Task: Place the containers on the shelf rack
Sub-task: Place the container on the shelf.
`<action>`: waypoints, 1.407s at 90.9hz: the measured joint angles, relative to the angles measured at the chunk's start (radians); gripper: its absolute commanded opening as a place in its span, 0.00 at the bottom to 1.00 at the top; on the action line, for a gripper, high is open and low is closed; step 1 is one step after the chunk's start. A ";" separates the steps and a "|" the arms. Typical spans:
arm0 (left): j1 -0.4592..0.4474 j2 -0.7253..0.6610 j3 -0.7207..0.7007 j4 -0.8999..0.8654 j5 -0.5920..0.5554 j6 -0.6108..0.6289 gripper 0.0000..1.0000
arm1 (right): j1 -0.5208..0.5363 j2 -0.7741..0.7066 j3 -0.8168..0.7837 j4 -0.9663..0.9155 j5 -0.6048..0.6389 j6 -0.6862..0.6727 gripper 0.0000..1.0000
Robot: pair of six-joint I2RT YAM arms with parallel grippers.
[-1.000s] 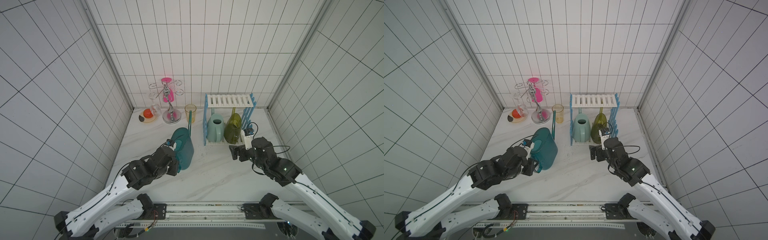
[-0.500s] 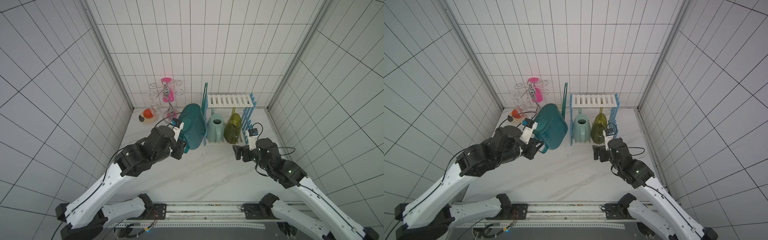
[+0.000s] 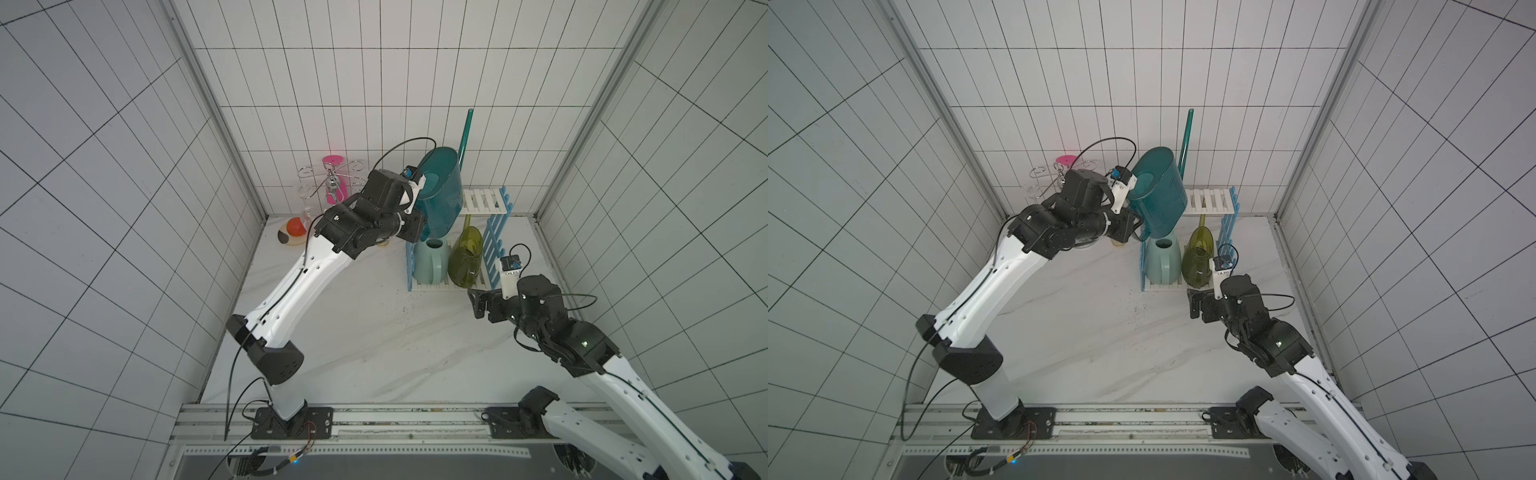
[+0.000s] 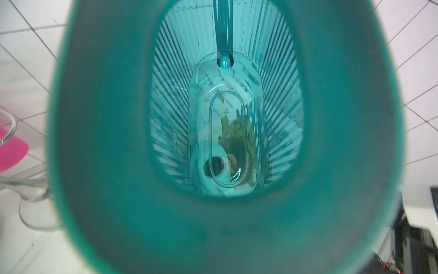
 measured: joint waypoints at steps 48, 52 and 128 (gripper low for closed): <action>0.060 0.223 0.251 -0.011 0.008 0.026 0.00 | -0.001 -0.002 0.000 0.000 -0.023 0.005 0.99; 0.057 0.226 0.251 -0.007 0.005 0.026 0.00 | -0.002 -0.005 0.000 0.000 -0.023 0.006 0.99; 0.025 0.239 0.210 0.088 -0.086 0.060 0.15 | -0.127 0.127 0.140 0.055 -0.063 0.024 0.99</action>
